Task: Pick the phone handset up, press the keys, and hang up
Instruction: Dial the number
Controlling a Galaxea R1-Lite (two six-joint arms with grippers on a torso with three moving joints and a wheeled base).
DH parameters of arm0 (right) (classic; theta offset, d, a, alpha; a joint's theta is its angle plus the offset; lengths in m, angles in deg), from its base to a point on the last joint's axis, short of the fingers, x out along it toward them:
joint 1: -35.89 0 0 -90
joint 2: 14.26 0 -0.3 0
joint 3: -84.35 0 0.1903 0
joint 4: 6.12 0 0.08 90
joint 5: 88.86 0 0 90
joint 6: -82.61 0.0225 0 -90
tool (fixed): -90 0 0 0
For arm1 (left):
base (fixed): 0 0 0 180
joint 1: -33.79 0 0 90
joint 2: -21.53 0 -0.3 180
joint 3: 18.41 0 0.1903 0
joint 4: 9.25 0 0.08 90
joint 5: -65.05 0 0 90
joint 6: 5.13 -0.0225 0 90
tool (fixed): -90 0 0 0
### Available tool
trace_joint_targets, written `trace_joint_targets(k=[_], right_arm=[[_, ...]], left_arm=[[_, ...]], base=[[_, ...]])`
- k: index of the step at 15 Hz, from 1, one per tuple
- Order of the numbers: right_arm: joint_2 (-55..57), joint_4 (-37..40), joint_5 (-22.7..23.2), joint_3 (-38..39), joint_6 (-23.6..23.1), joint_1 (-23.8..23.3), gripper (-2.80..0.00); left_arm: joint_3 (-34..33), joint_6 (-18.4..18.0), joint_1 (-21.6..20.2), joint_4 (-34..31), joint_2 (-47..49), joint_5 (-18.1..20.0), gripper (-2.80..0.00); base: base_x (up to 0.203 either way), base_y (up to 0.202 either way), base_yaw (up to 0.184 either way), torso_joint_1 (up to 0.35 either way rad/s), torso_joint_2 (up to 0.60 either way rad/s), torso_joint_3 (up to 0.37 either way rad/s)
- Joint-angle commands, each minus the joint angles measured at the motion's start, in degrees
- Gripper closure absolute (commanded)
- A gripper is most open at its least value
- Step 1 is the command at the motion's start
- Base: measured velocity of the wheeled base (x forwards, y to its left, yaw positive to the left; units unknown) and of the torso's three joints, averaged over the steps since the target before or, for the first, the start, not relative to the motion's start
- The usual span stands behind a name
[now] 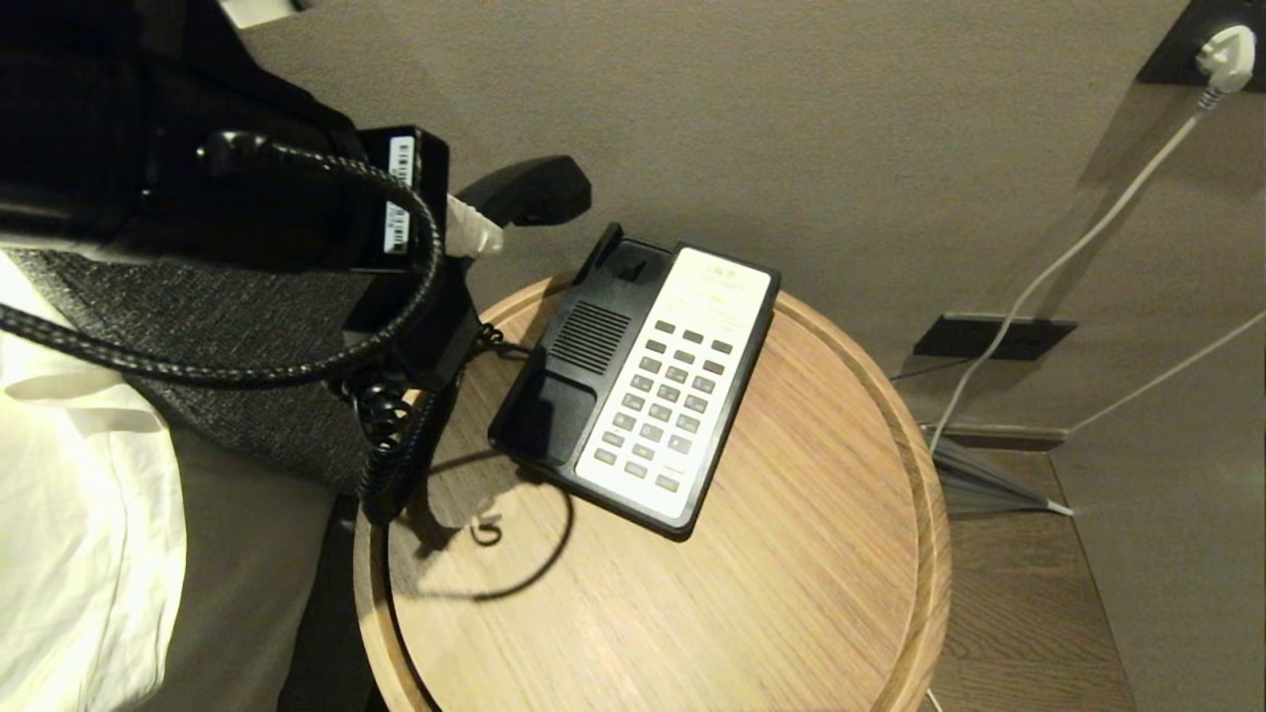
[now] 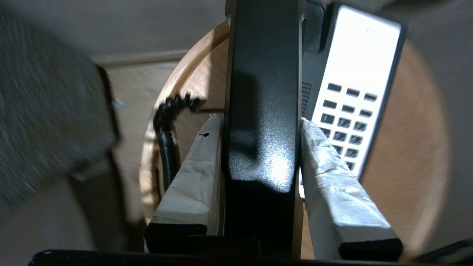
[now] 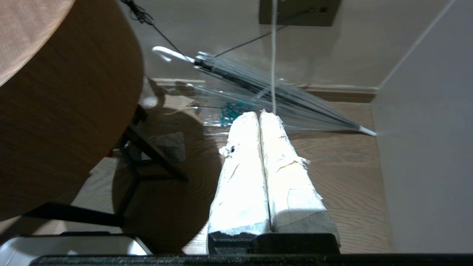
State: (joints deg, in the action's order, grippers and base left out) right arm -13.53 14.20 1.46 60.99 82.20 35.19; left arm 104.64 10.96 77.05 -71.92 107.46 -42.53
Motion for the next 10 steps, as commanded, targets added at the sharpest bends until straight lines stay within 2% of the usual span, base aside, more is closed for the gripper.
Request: trace_joint_targets(k=[1,3,4,5,7,10], right_arm=[[0.0,0.0,0.0,1.2,0.0,0.0,0.00],[0.0,0.0,0.0,1.2,0.0,0.0,0.00],[0.0,0.0,0.0,1.2,0.0,0.0,0.00],[0.0,0.0,0.0,1.2,0.1,0.0,0.00],[0.0,0.0,0.0,1.2,0.1,0.0,0.00],[0.0,0.0,0.0,1.2,0.0,0.0,0.00]], left_arm=[[-2.8,9.2,-0.2,0.1,-6.1,0.3,0.00],[-8.1,16.3,-0.2,3.3,-11.5,1.4,0.00],[-11.7,19.5,-0.2,7.1,-14.9,1.8,0.00],[-14.7,21.2,-0.2,10.7,-17.7,2.1,0.00],[-24.2,22.2,-0.2,17.9,-23.3,2.3,0.00],[-35.4,20.0,-0.2,29.5,-29.4,2.3,0.00]], base=[[0.000,0.000,0.000,0.000,0.00,0.000],[0.000,0.000,0.000,0.000,0.00,0.000],[0.000,0.000,0.000,0.000,0.00,0.000],[0.000,0.000,0.000,0.000,0.00,0.000],[0.000,0.000,0.000,0.000,0.00,0.000],[0.000,0.000,0.000,0.000,0.00,0.000]])
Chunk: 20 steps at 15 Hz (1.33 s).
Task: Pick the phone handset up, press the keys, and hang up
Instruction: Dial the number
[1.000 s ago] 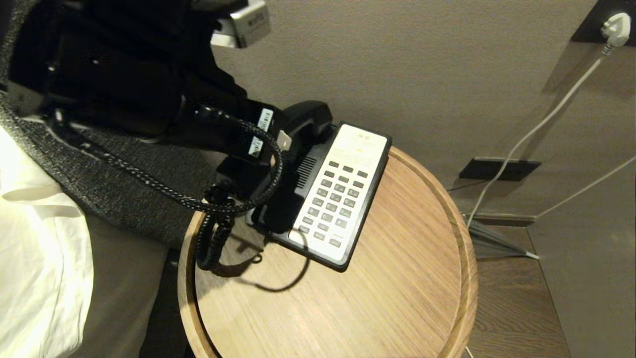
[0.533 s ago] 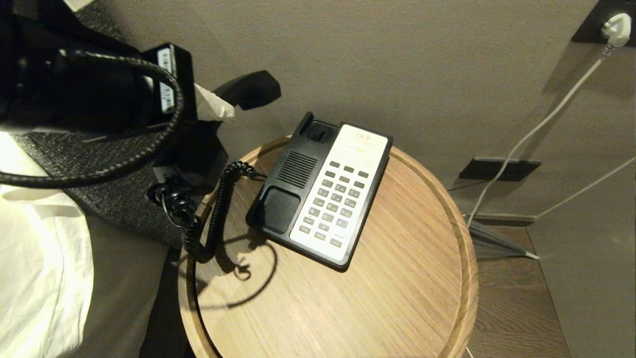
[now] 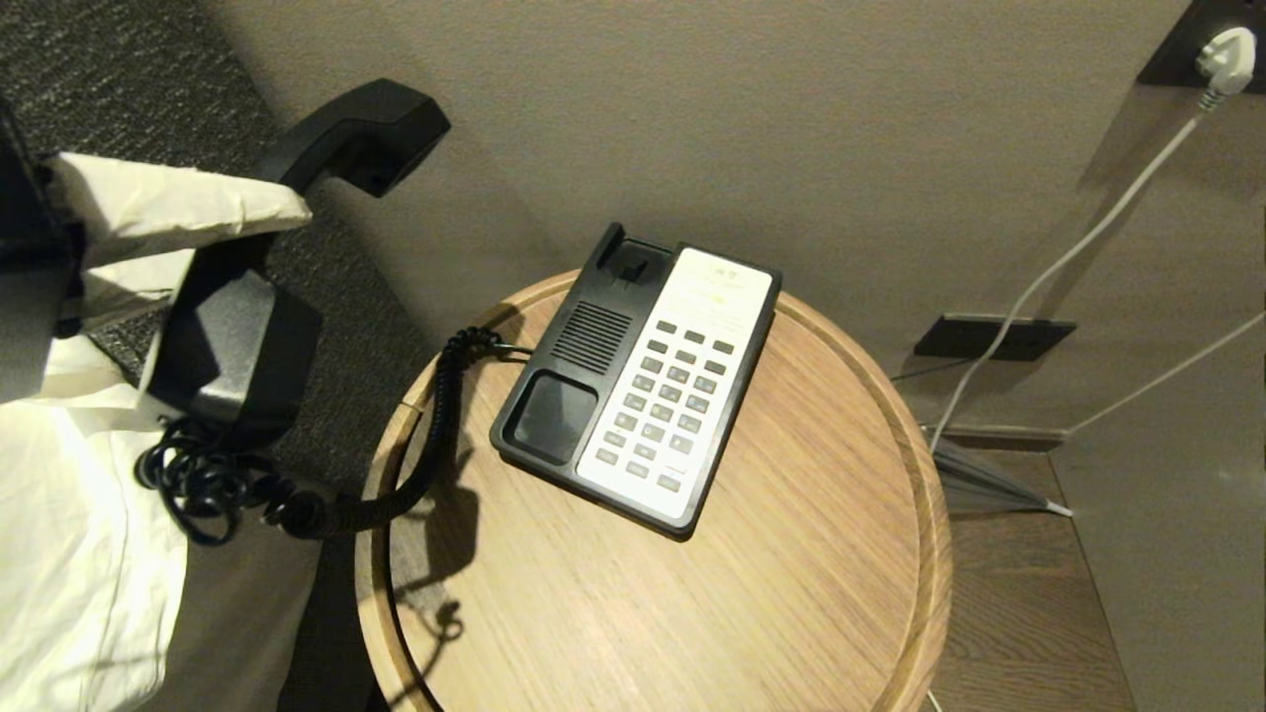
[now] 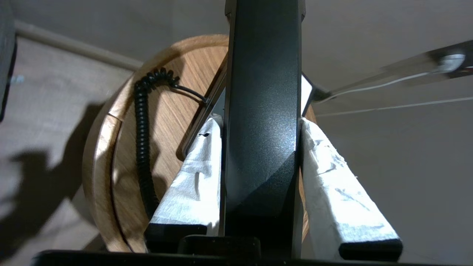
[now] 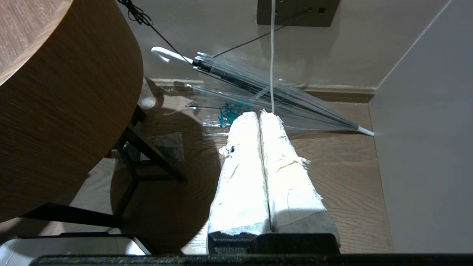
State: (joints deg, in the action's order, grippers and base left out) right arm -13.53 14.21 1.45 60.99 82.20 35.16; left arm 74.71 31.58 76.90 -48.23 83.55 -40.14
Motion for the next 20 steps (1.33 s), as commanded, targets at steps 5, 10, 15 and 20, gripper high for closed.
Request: trace_joint_targets(k=[5,10,15,20], right_arm=[[0.0,0.0,0.0,1.2,0.1,0.0,0.00],[0.0,0.0,0.0,1.2,0.2,0.0,0.00],[0.0,-0.1,0.0,1.2,0.2,0.0,0.00],[0.0,-0.2,0.5,1.3,-1.3,0.0,0.00]], left_arm=[[-13.5,-8.0,0.3,15.9,-10.2,0.2,0.00],[-19.2,-3.1,-4.0,23.0,-15.9,4.2,0.00],[-24.9,1.5,-8.7,24.0,-20.5,11.5,0.00],[-25.2,2.7,-8.9,24.0,-20.3,16.1,0.00]], base=[[0.000,0.000,0.000,0.000,0.00,0.000],[0.000,0.000,0.000,0.000,0.00,0.000],[0.000,0.000,0.000,0.000,0.00,0.000],[0.000,0.000,0.000,0.000,0.00,0.000]])
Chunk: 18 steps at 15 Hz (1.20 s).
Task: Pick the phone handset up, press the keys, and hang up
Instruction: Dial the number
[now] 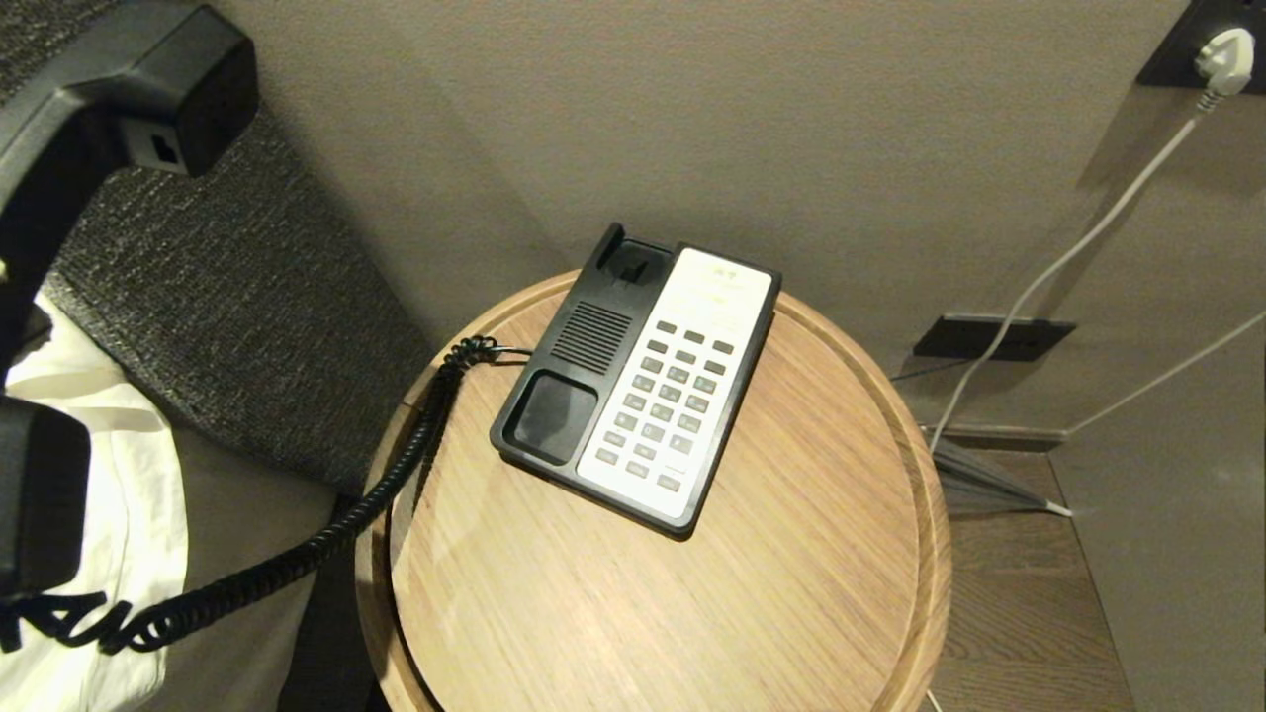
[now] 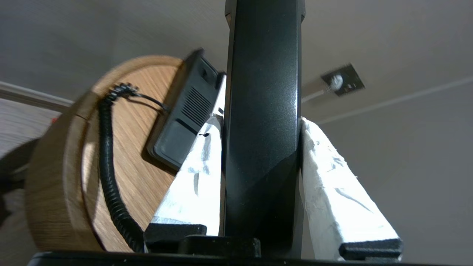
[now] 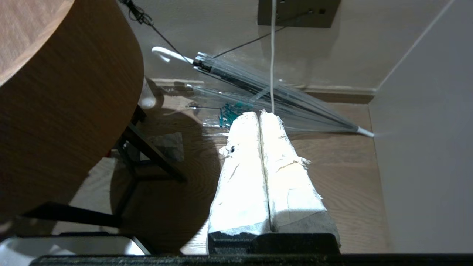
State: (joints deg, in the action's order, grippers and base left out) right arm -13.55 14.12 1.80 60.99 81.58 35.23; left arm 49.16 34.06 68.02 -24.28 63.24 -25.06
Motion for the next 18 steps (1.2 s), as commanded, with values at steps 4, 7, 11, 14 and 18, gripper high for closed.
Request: trace_joint_targets(k=[4,7,11,14,18], right_arm=[[0.0,0.1,-0.2,1.2,0.0,0.0,0.00],[0.0,0.5,0.1,1.1,-0.4,0.0,0.00],[0.0,4.8,-0.1,-7.6,0.1,0.0,0.00],[0.0,25.0,1.6,-29.2,3.5,0.0,0.00],[6.7,34.6,6.4,-42.8,7.9,-0.1,0.00]], left_arm=[[-0.2,-0.3,-0.8,-0.2,-1.2,5.5,0.00],[0.0,-0.7,-1.4,0.1,-2.1,4.9,0.00],[-0.3,-0.7,-1.8,0.2,-1.8,5.1,0.00],[0.0,-0.4,-2.2,0.5,-0.9,5.2,0.00],[-0.5,0.0,-2.5,0.5,-1.3,5.2,0.00]], base=[[0.000,0.000,0.000,0.000,0.00,0.000],[0.000,0.000,0.000,0.000,0.00,0.000],[0.000,0.000,0.000,0.000,0.00,0.000],[0.000,0.000,0.000,0.000,0.00,0.000],[0.000,0.000,0.000,0.000,0.00,0.000]])
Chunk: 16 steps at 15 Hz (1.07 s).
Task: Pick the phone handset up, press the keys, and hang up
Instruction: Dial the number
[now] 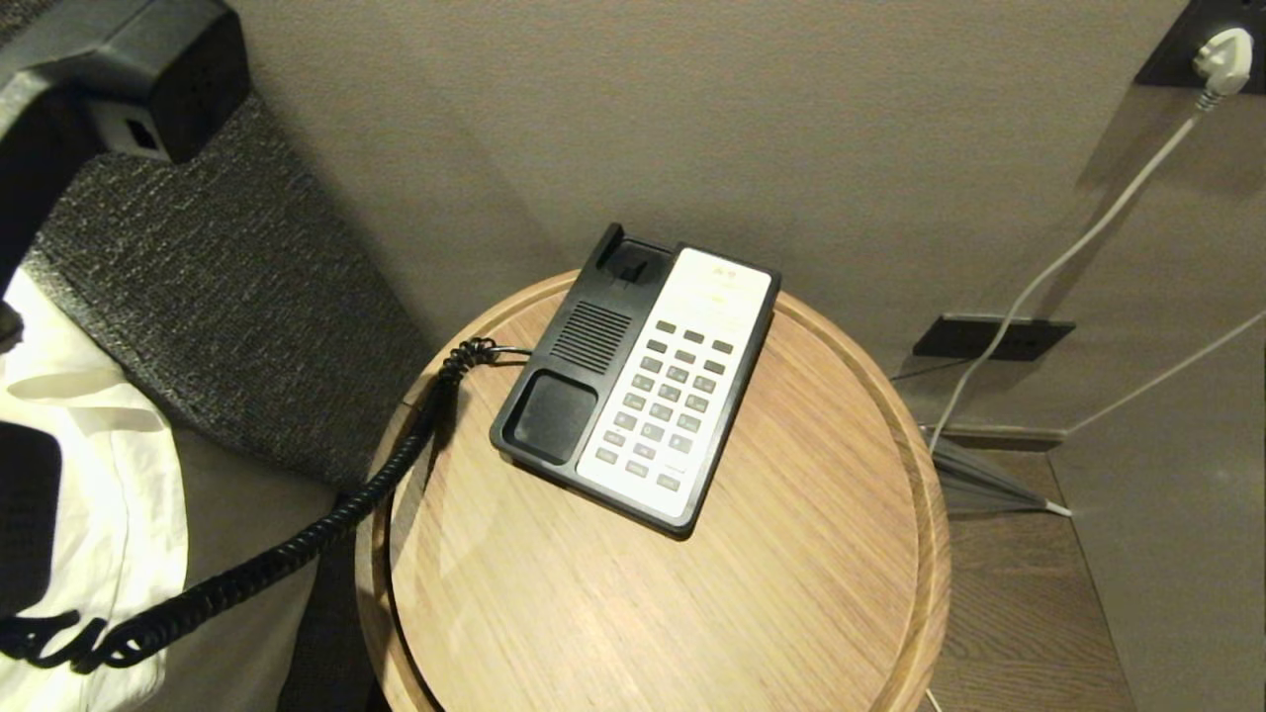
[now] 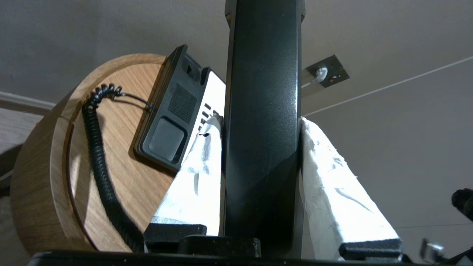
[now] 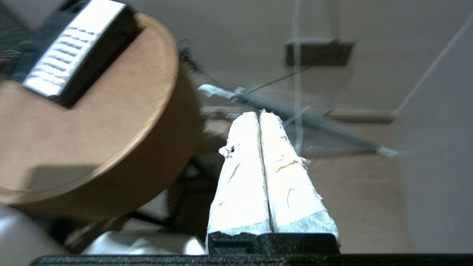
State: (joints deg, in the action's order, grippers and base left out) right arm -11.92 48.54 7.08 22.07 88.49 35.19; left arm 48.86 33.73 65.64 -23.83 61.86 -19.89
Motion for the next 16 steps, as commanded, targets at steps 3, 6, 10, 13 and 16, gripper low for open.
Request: trace_joint_targets(k=[3,6,10,13,16], right_arm=[[25.7,-6.2,4.9,-8.5,2.8,-0.2,0.00],[48.6,-13.6,5.1,-13.2,3.2,-0.1,0.00],[69.3,-20.9,-1.3,-23.0,3.0,11.4,0.00],[79.5,-25.1,-9.2,-28.4,5.7,26.6,0.00],[86.0,-27.2,-16.3,-35.4,9.3,36.2,0.00]], left_arm=[[0.1,0.3,-0.4,0.1,0.6,0.0,0.00],[0.1,2.0,-0.6,0.9,1.5,0.1,0.00],[0.1,2.2,-0.6,1.0,2.2,0.1,0.00],[-0.2,2.4,-0.6,1.0,2.1,0.1,0.00],[-0.3,2.4,-0.6,1.0,2.2,0.0,0.00]], base=[[0.000,0.000,0.000,0.000,0.00,0.000],[0.000,0.000,0.000,0.000,0.00,0.000],[0.000,0.000,0.000,0.000,0.00,0.000],[0.000,0.000,0.000,0.000,0.00,0.000],[0.000,0.000,0.000,0.000,0.00,0.000]])
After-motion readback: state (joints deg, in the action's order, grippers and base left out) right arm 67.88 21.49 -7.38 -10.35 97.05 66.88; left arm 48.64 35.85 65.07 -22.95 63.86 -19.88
